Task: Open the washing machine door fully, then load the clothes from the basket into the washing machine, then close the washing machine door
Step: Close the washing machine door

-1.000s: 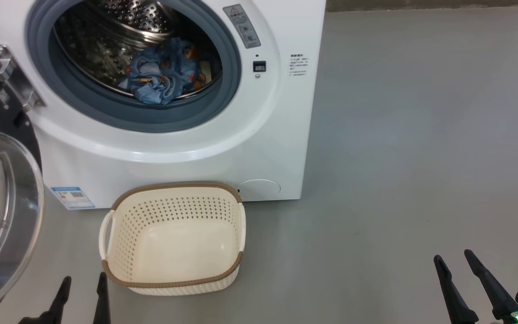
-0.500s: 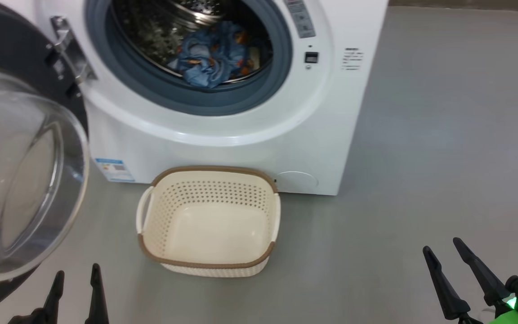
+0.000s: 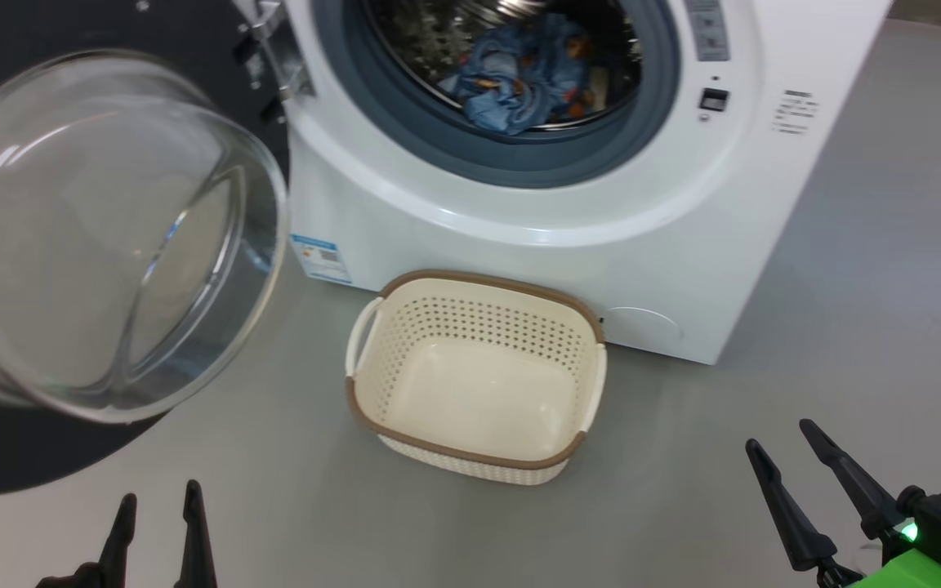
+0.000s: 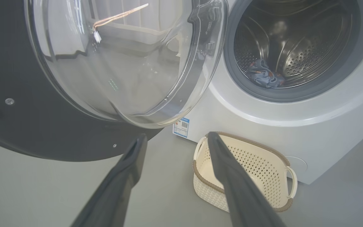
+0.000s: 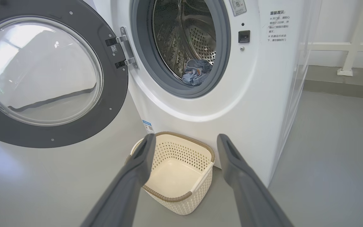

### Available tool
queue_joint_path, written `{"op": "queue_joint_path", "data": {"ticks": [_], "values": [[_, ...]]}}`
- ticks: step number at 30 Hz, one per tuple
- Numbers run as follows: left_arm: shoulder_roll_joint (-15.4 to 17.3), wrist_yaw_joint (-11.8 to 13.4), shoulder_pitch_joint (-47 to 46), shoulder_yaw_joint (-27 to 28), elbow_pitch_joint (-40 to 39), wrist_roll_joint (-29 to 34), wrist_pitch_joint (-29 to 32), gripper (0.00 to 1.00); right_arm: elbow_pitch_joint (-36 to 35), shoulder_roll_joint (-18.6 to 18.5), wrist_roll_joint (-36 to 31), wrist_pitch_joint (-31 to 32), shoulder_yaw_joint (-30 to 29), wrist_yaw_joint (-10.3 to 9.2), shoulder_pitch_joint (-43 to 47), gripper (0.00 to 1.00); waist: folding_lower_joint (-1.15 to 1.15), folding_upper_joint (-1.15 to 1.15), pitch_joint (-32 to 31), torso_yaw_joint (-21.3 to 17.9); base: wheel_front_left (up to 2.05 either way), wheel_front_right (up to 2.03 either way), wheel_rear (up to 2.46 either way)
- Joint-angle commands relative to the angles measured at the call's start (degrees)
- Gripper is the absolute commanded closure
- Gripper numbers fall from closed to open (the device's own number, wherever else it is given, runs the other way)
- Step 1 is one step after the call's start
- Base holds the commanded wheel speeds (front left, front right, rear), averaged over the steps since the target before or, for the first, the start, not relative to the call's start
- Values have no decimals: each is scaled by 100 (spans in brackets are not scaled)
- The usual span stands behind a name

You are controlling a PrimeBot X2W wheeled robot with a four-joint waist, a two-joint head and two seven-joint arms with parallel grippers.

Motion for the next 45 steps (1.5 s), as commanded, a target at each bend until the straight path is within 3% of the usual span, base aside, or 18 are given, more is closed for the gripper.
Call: {"op": "queue_joint_path", "data": {"ticks": [1, 15, 35, 36, 37, 38, 39, 45], "values": [[94, 33, -39, 157, -167, -38, -22, 0, -112, -171, 40, -27, 157, 17, -181, 0, 0, 0, 17, 316, 0, 0, 0], [94, 151, 16, -160, -217, -178, -22, 0, -40, -255, 51, -27, 376, 17, -357, 0, 0, 0, -13, 911, 0, 0, 0], [94, 209, 63, -272, -414, -405, -22, 0, -12, -322, 48, -27, 443, 17, -461, 0, 0, 0, 38, 1136, 0, 0, 0], [94, 181, 49, -236, -453, -459, -22, 5, -13, -317, 50, -27, 438, 17, -453, 0, 0, 0, 32, 1137, 0, 0, 0], [94, 139, 29, -186, -506, -532, -22, 51, -13, -310, 53, -27, 428, 17, -443, 0, 0, 0, 28, 1135, 0, 0, 0], [94, 98, 5, -109, -575, -601, -22, 81, -12, -298, 55, -27, 412, 17, -427, 0, 0, 0, 18, 1135, 0, 0, 0], [94, 48, -27, -3, -665, -652, -22, 100, -15, -284, 56, -27, 397, 17, -405, 0, 0, 0, 6, 1131, 0, 0, 0], [94, -561, -430, 1010, -1486, -947, -22, 100, -52, -212, 39, -27, 290, 17, -264, 0, 0, 0, -10, 1075, 0, 0, 0]]}}
